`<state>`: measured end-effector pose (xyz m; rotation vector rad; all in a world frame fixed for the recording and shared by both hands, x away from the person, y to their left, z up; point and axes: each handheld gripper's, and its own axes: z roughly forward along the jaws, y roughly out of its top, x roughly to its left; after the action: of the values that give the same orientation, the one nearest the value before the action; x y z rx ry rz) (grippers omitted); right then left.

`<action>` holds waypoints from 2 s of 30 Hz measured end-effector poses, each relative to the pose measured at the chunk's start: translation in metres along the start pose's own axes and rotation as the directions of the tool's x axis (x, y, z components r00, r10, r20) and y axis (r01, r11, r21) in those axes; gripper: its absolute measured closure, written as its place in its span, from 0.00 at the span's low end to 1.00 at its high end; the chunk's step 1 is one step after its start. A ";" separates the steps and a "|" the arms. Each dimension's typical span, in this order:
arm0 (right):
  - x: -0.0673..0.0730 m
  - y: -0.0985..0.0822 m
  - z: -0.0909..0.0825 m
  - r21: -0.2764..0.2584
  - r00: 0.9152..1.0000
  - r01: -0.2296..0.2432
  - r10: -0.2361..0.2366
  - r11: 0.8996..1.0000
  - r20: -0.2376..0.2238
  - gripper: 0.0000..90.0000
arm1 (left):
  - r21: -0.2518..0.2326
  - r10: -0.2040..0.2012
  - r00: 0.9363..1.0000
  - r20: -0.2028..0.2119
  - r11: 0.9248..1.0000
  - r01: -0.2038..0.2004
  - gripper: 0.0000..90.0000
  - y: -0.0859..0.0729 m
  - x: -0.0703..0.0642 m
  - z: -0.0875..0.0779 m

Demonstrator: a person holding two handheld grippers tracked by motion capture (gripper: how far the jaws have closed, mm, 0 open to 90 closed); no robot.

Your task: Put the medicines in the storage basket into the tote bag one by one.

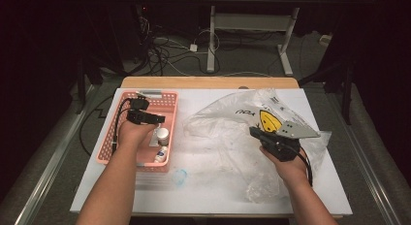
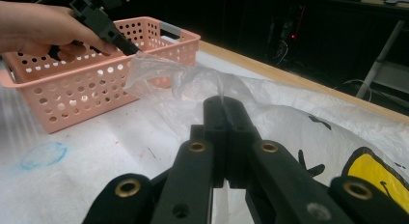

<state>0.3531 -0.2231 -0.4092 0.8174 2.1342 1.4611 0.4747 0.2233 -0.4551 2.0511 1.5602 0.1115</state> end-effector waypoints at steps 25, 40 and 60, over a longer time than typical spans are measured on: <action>-0.001 -0.001 -0.001 0.001 1.000 0.002 -0.002 1.000 -0.003 1.00 | 0.167 0.086 0.990 -0.114 0.984 -0.066 0.55 0.000 0.002 0.016; -0.004 -0.001 -0.003 -0.008 1.000 -0.011 0.011 1.000 0.004 1.00 | 0.197 0.121 0.984 -0.131 0.976 -0.093 0.60 -0.006 0.004 0.010; -0.003 0.000 -0.004 -0.008 1.000 0.000 0.000 1.000 0.009 1.00 | 0.183 0.120 0.983 -0.140 0.979 -0.093 0.76 -0.013 0.002 0.008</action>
<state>0.3526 -0.2277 -0.4079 0.8193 2.1211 1.4624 0.4671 0.2244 -0.4686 2.3125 1.5978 0.1787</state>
